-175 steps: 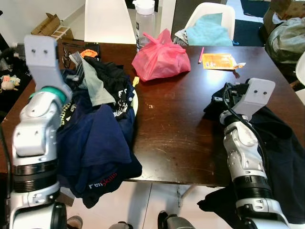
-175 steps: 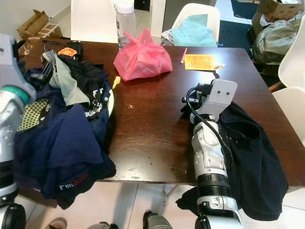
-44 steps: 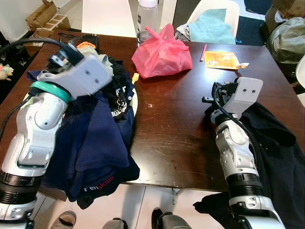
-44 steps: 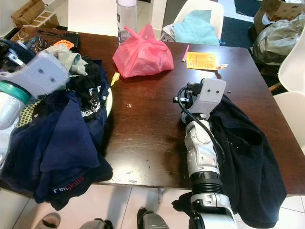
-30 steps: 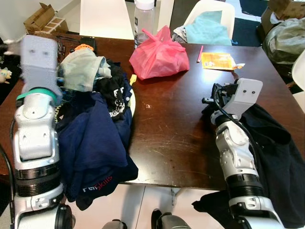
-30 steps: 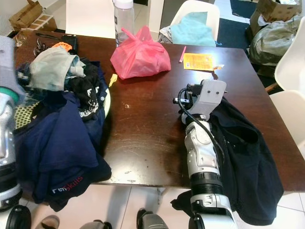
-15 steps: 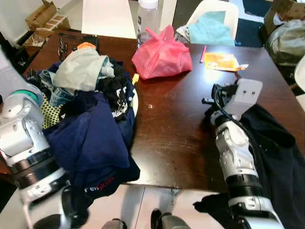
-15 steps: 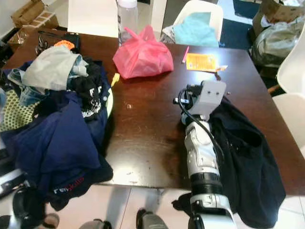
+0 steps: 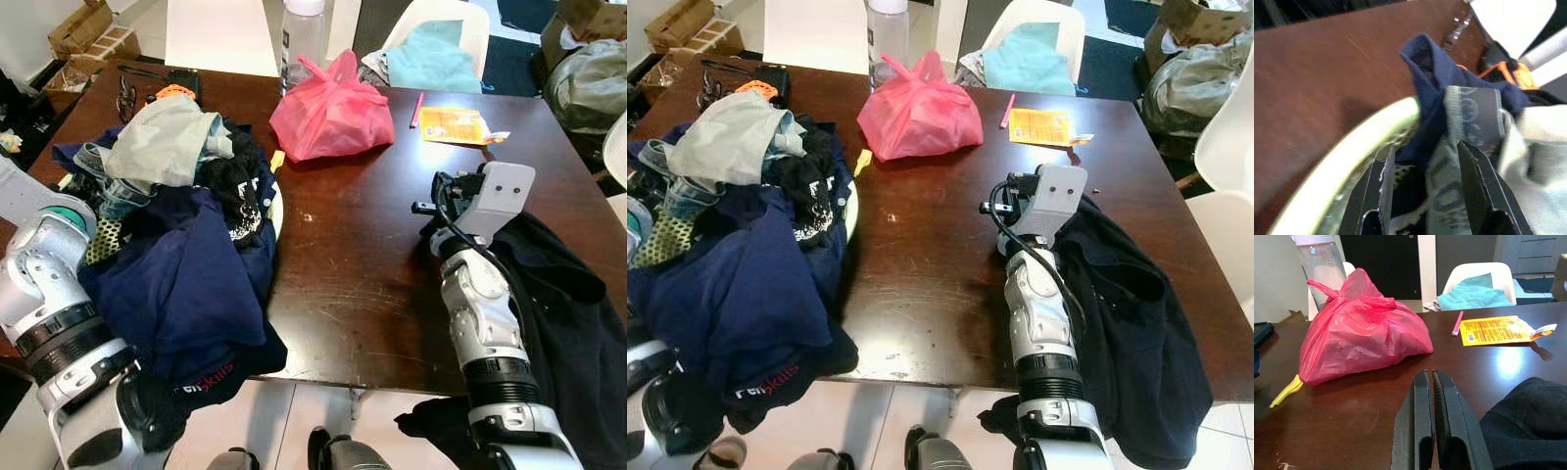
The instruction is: Hang hanger
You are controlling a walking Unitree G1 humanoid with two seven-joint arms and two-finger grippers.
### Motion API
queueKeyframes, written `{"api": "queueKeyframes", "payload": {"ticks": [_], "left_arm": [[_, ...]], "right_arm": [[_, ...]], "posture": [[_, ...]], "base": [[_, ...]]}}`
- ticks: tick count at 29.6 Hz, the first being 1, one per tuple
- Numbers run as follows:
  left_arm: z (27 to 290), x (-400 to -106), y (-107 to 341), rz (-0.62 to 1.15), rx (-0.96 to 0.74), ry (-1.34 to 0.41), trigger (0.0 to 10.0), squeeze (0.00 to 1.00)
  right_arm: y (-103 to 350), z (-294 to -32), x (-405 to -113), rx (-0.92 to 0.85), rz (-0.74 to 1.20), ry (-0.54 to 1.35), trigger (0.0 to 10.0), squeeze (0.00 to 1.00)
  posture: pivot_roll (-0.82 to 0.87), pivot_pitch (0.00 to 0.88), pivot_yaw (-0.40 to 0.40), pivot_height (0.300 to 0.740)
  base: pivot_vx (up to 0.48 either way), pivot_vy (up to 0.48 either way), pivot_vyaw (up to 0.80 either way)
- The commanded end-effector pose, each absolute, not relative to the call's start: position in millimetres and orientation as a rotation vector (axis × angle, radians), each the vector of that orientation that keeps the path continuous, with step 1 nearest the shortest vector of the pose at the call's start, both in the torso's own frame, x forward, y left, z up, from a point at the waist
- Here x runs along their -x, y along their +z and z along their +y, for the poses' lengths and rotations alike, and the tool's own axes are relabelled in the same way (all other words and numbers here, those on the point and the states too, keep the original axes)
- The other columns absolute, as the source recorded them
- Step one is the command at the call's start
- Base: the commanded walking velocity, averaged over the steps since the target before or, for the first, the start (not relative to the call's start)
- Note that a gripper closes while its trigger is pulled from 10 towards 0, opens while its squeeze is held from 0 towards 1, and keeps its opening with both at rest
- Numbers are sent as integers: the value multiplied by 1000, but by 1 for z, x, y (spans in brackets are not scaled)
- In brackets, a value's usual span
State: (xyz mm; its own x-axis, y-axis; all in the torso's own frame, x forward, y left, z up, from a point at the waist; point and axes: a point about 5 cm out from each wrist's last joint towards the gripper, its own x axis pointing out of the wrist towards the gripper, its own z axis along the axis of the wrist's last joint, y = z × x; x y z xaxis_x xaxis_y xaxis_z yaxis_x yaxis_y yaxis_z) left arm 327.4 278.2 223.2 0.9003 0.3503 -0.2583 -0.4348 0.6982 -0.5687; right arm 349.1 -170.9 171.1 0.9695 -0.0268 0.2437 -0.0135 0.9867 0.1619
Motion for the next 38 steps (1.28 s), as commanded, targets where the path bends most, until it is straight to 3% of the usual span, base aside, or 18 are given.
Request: {"api": "queueKeyframes", "payload": {"ticks": [1, 9, 10, 11, 12, 14, 15, 24, 28, 30, 31, 32, 33, 35, 36, 37, 38], "left_arm": [[275, -328, 216, 176, 694, 412, 10000, 0], [272, -327, 213, 184, 690, 371, 10000, 0], [268, -326, 212, 193, 701, 341, 9490, 0], [266, -325, 210, 202, 708, 325, 7608, 0], [265, -325, 208, 213, 722, 318, 4745, 0], [265, -325, 206, 219, 733, 316, 4745, 0], [265, -325, 206, 223, 738, 322, 0, 0], [270, -323, 208, 218, 744, 348, 0, 0], [278, -318, 232, 49, 319, 464, 0, 0], [274, -315, 254, -95, -16, 500, 0, 0], [274, -315, 254, -95, -16, 500, 0, 0], [261, -313, 274, -224, -330, 491, 0, 0], [254, -313, 280, -266, -430, 478, 706, 0], [250, -313, 282, -289, -485, 468, 706, 0], [240, -312, 292, -369, -667, 431, 10000, 0], [240, -312, 292, -369, -667, 431, 10000, 0], [232, -310, 303, -449, -786, 388, 10000, 0]], "right_arm": [[170, -174, -348, -159, -239, -12, 10000, 0], [170, -175, -348, -159, -239, -12, 10000, 0], [170, -174, -348, -158, -238, -10, 10000, 0], [170, -174, -348, -157, -239, -9, 10000, 0], [171, -173, -348, -157, -240, -8, 10000, 0], [171, -173, -349, -157, -240, -7, 10000, 0], [171, -173, -349, -157, -240, -7, 10000, 0], [171, -173, -349, -159, -240, -8, 10000, 0], [171, -172, -349, -160, -241, -6, 10000, 0], [171, -172, -349, -161, -241, -6, 10000, 0], [171, -172, -349, -161, -241, -6, 10000, 0], [171, -171, -350, -163, -241, -3, 10000, 0], [171, -170, -350, -164, -241, -2, 10000, 0], [171, -169, -350, -165, -241, -1, 10000, 0], [171, -169, -350, -166, -243, 1, 10000, 0], [171, -169, -350, -166, -243, 1, 10000, 0], [172, -169, -351, -168, -243, 1, 10000, 0]], "posture": [[53, 89, -23, 740], [52, 91, -25, 740], [53, 92, -27, 740], [52, 92, -26, 740], [51, 92, -27, 740], [51, 92, -27, 740], [52, 92, -26, 740], [53, 89, -25, 740], [56, 84, -24, 740], [59, 81, -24, 740], [59, 81, -24, 740], [61, 78, -23, 740], [61, 78, -22, 740], [61, 78, -22, 740], [63, 74, -22, 740], [63, 74, -22, 740], [66, 73, -23, 740]], "base": [[0, 0, 0], [0, 0, 0], [0, 0, 0], [0, 0, 0], [0, 0, 0], [0, 0, 0], [0, 0, 0], [0, 0, 0], [0, 0, 0], [0, 0, 0], [0, 0, 0], [0, 0, 0], [0, 0, 0], [0, 0, 0], [0, 0, 0], [0, 0, 0], [0, 0, 0]]}}
